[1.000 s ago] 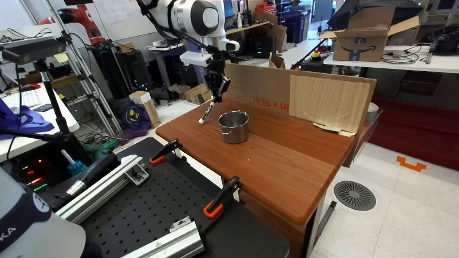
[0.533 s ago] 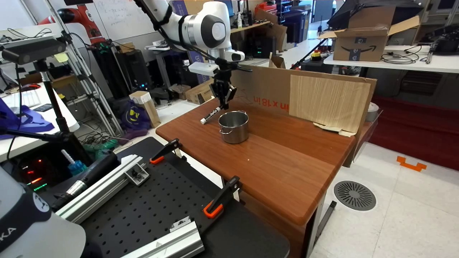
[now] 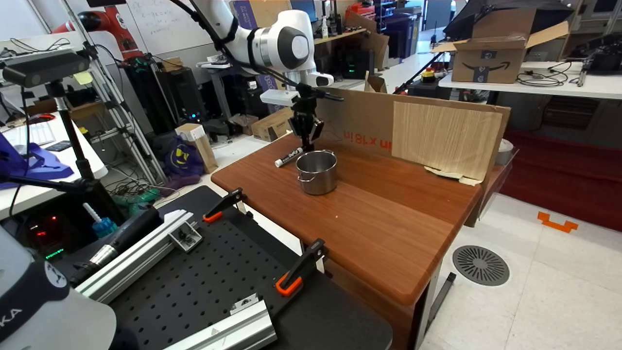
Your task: Place the marker on the desk
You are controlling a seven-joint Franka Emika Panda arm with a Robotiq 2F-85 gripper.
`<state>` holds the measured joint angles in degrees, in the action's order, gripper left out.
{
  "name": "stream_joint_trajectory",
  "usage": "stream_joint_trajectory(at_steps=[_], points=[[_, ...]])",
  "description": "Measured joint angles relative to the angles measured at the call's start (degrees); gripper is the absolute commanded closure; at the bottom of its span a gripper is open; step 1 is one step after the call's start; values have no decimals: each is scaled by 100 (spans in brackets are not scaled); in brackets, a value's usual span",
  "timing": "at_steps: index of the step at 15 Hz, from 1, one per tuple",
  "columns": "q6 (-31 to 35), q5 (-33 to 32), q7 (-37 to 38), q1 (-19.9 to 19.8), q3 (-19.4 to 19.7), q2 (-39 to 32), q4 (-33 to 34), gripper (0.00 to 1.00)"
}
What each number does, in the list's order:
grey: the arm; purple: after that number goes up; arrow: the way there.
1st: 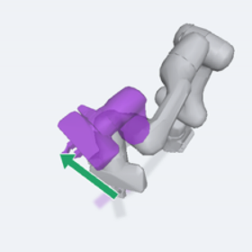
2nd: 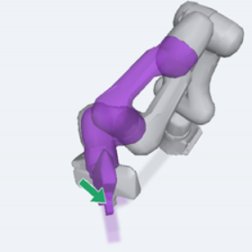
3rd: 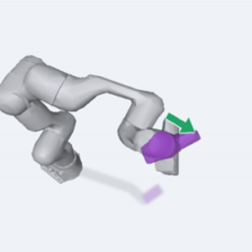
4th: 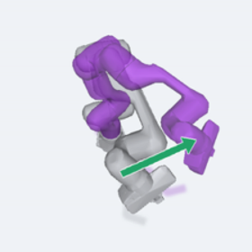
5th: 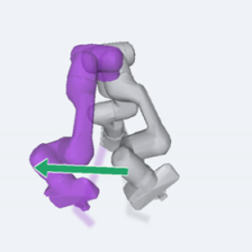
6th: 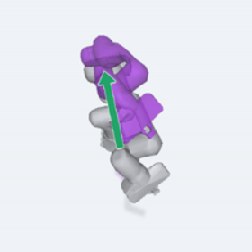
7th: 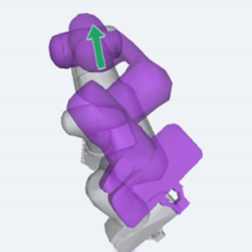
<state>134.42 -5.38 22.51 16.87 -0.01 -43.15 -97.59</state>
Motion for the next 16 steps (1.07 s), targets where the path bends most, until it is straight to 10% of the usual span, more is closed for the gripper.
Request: stream_joint_trajectory(at_steps=[7,16], points=[[-78,-17,65,33,84,-109,139,1],[-75,-16,147,89,85,-107,229,0]])
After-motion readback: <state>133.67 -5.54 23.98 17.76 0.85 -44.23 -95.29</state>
